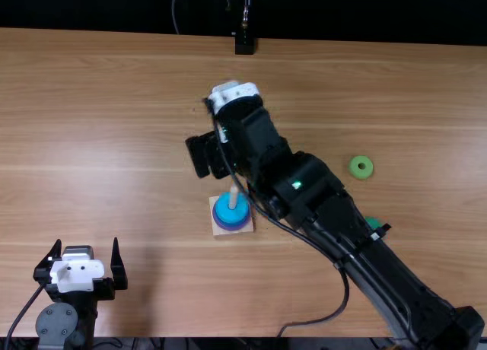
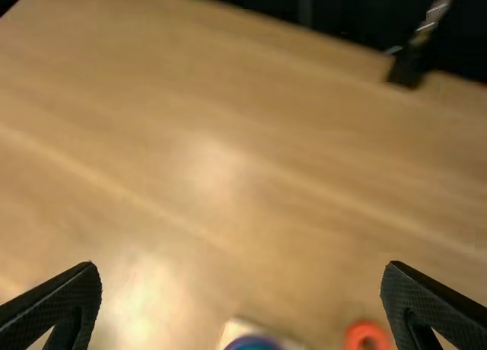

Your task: Build the Hanoi tower: stack the rings onto the peg from bottom to top in this color order: purple, dark blue, light blue, dark green, light green, yellow, orange.

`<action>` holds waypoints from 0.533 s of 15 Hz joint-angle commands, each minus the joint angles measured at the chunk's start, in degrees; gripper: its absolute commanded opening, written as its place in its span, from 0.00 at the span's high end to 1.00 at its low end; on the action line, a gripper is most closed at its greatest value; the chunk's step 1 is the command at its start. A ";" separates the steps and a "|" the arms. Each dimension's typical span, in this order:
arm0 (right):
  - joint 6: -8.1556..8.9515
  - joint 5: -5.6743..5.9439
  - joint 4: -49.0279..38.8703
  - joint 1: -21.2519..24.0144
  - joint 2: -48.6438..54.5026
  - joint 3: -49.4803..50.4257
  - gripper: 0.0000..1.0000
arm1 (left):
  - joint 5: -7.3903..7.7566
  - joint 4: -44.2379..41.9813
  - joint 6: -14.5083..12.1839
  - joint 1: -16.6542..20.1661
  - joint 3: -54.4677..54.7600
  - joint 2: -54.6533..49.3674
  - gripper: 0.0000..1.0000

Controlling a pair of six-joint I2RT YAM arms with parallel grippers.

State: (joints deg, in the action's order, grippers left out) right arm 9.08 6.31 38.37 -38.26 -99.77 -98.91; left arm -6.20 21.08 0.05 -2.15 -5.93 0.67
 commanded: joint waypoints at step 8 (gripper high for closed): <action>-14.14 3.82 -17.00 22.53 15.57 27.99 0.00 | -0.03 4.55 -0.27 0.48 5.93 -0.67 0.00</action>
State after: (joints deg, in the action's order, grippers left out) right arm -3.55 9.45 22.11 -17.34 -86.80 -71.50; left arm -6.20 21.06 0.01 -2.15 -5.93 0.69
